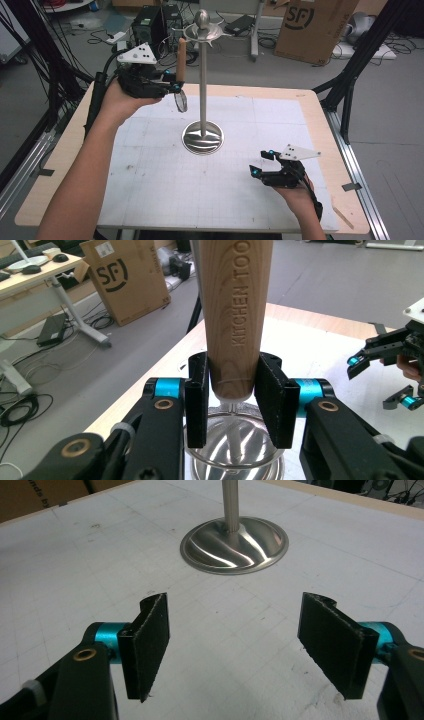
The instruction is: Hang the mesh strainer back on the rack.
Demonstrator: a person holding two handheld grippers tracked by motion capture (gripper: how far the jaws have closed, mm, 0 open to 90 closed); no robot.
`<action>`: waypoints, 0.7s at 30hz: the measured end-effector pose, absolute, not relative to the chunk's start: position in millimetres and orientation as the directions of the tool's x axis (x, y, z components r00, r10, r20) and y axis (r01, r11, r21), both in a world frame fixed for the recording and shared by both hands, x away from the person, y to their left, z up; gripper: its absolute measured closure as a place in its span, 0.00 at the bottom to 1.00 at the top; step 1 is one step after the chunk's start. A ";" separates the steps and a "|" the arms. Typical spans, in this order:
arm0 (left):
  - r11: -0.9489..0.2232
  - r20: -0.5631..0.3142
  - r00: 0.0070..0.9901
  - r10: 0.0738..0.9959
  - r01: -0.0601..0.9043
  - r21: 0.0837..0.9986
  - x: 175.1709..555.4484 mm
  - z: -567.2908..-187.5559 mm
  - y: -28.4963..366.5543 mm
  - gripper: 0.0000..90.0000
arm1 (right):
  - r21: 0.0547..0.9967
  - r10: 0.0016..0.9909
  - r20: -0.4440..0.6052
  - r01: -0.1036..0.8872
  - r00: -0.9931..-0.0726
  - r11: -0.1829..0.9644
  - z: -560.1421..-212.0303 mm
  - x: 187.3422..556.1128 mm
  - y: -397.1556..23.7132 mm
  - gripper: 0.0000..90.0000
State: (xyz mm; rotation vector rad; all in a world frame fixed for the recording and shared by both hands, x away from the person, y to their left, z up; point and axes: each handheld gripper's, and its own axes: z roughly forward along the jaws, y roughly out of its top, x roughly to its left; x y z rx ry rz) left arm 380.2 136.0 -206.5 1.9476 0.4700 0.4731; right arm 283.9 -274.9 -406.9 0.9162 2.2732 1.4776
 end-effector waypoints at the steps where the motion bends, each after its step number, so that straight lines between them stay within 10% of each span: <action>1: -0.396 0.119 0.844 0.523 0.117 0.911 380.0 -206.5 135.6 0.71 | 0.893 0.641 0.105 0.356 -0.760 0.276 -406.9 283.9 -274.8 0.31; 21: -0.364 0.090 0.829 0.552 0.143 0.920 370.2 -223.3 144.6 0.45 | 0.891 0.639 0.107 0.359 -0.762 0.279 -407.0 283.9 -274.1 0.31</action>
